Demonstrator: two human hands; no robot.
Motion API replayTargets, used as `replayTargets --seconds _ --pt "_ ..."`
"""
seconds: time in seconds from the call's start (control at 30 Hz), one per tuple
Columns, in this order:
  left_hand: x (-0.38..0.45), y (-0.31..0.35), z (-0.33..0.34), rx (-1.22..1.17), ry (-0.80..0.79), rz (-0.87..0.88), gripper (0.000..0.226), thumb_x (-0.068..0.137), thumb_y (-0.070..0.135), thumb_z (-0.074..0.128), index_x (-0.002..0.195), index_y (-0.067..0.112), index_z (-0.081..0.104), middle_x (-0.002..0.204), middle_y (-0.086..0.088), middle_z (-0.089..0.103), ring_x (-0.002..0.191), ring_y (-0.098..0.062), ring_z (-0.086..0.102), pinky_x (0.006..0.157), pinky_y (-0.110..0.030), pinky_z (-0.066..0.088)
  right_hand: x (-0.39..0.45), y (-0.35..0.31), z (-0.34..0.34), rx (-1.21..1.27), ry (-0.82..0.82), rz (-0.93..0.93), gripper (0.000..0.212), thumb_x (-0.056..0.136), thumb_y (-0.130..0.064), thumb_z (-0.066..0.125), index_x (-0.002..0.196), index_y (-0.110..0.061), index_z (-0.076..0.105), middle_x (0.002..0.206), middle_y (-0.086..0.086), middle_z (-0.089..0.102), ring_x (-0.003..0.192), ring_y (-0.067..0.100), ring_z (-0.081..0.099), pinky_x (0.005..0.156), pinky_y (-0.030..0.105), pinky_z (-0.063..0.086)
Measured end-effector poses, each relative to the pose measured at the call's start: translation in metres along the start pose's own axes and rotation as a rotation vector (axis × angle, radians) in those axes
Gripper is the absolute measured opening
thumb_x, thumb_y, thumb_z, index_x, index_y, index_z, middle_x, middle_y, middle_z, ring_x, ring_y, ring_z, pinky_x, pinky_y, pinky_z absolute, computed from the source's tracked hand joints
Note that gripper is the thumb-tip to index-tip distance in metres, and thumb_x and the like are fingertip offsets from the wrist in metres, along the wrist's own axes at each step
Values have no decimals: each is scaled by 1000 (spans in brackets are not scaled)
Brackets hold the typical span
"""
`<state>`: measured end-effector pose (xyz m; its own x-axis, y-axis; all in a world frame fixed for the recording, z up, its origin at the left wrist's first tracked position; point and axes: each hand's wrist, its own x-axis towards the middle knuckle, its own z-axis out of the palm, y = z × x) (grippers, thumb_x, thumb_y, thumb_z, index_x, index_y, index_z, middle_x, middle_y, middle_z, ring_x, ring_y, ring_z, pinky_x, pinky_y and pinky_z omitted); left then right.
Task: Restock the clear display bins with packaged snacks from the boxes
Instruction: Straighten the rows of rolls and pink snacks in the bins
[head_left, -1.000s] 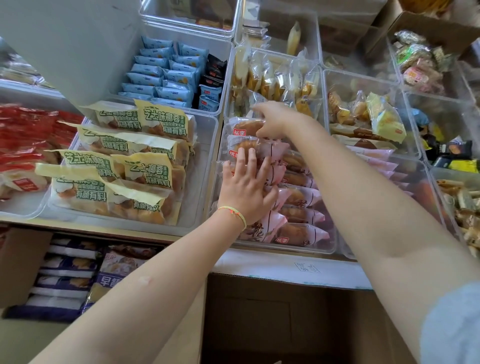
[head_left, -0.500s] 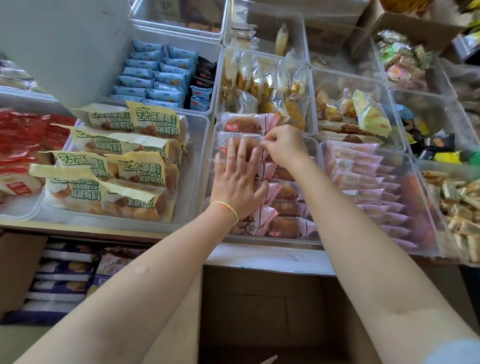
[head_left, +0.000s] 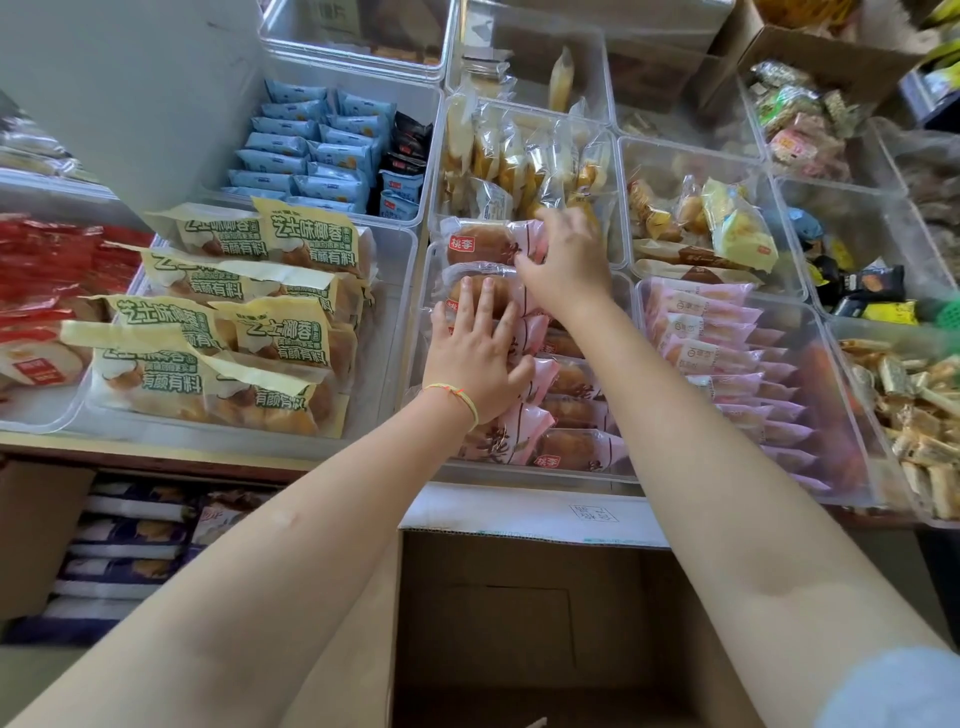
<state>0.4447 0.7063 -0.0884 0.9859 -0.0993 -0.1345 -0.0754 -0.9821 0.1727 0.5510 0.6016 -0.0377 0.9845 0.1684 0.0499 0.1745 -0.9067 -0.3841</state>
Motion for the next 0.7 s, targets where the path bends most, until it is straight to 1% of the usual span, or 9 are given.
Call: replayTargets --seconds 0.07,0.1,0.17,0.23,0.3,0.4,0.57,0.63,0.7 --pt "-1 0 0 -6 9 -2 74 95 62 16 158 26 3 164 -12 -11 150 -33 -16 120 -56 -1 11 -13 -1 -92 -85 -112 59 99 -37 50 153 -20 36 162 7 29 150 25 21 122 44 15" --pt "-1 0 0 -13 15 -2 74 95 63 17 158 26 3 164 -11 -11 150 -32 -16 119 -56 -1 16 -17 1 -127 -152 -141 59 102 -41 43 157 -23 28 165 4 21 153 24 13 123 46 6" --pt "-1 -1 0 -35 31 1 75 95 62 20 158 26 2 164 -11 -10 150 -32 -16 120 -55 -1 21 -24 10 -196 -284 -161 57 105 -48 31 158 -30 23 167 0 18 154 24 8 123 52 -3" --pt "0 -3 1 -50 56 1 78 93 62 22 157 23 1 164 -11 -8 150 -31 -15 120 -55 0 16 -27 16 -216 -343 -158 53 105 -53 25 156 -36 28 165 0 24 153 26 11 121 54 -5" --pt "0 -4 4 -57 74 -11 81 92 63 21 158 21 -1 165 -11 -7 150 -32 -15 120 -56 0 5 -28 21 -207 -331 -170 52 104 -57 23 152 -40 36 162 0 30 152 25 15 120 54 -3" --pt "1 -5 9 -78 107 -33 83 92 66 21 158 20 -1 164 -13 -7 150 -31 -16 120 -56 -1 -12 -26 26 -226 -311 -182 54 102 -61 20 149 -43 40 164 -4 25 152 21 11 121 55 -4" --pt "3 -5 9 -95 103 -43 84 92 67 23 158 21 -2 165 -12 -7 150 -29 -16 120 -56 -2 -10 -27 31 -278 -325 -187 58 102 -62 16 152 -41 35 167 -2 18 155 23 3 120 57 -10" --pt "7 -6 7 -118 70 -46 85 91 69 21 157 22 -5 164 -10 -10 150 -28 -18 120 -56 -4 -7 -23 33 -258 -348 -172 57 103 -61 16 154 -41 30 168 -1 11 155 22 -3 120 57 -12" --pt "11 -7 4 -109 59 -43 84 91 69 19 157 23 -7 164 -9 -14 149 -27 -21 120 -56 -5 -1 -20 32 -207 -381 -143 55 104 -59 15 154 -42 31 168 -3 11 155 20 -4 120 56 -12"
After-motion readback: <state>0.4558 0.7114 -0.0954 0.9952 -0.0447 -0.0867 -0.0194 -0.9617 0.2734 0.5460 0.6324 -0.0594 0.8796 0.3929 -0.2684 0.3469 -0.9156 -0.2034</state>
